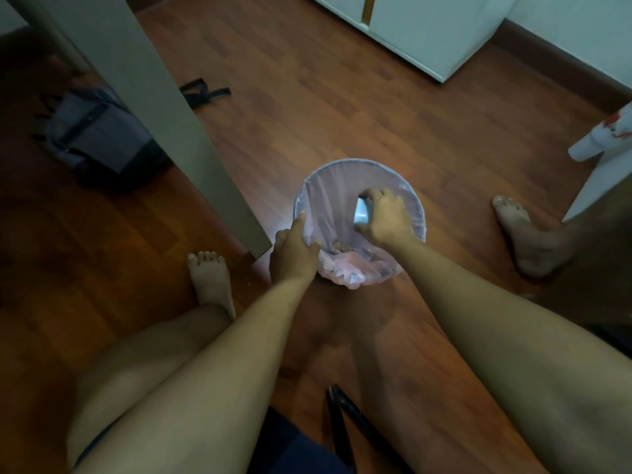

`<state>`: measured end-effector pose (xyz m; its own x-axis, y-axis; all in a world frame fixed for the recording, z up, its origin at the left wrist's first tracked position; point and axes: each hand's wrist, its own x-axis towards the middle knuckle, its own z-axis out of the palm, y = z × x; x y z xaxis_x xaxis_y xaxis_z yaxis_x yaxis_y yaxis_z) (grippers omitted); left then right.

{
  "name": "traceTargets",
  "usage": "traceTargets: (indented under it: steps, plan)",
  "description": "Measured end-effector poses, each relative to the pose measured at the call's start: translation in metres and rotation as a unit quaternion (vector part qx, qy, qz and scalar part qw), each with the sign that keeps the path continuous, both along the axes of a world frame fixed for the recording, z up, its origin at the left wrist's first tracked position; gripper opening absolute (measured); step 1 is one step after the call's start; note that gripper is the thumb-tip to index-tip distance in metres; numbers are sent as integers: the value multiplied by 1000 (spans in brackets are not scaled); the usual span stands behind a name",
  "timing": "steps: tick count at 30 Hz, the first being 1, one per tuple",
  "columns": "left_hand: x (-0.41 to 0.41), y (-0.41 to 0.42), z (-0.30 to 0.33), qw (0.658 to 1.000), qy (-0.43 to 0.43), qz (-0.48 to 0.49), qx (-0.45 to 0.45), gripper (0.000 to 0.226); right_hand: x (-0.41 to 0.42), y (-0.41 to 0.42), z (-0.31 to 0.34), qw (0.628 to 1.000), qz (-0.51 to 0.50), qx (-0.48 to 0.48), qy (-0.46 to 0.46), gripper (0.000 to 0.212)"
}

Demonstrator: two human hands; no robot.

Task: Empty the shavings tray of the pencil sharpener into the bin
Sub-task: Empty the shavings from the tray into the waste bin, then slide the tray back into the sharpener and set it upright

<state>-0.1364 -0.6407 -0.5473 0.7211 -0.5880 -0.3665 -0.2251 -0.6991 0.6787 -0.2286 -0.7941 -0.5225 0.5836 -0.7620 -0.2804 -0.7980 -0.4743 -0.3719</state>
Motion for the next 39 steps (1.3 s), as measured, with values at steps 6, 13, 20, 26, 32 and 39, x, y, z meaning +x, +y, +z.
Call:
traceTargets:
  steps: [6, 13, 20, 26, 32, 39]
  plan:
    - [10, 15, 53, 999, -9, -36, 35, 51, -26, 7, 38, 986, -106, 87, -95, 70]
    - [6, 41, 149, 998, -55, -13, -11, 48, -50, 33, 111, 961, -95, 150, -213, 65]
    - [-7, 110, 238, 978, -185, 19, -94, 50, -60, 74, 200, 932, 21, 166, -321, 61]
    - [-17, 186, 306, 940, -294, 74, -160, 42, -50, 130, 282, 897, 130, 174, -385, 57]
    - [-8, 257, 367, 901, -364, 141, -190, 31, -15, 182, 355, 864, 213, 169, -425, 57]
    - [21, 354, 435, 861, -425, 219, -175, 30, 52, 260, 415, 845, 305, 154, -411, 60]
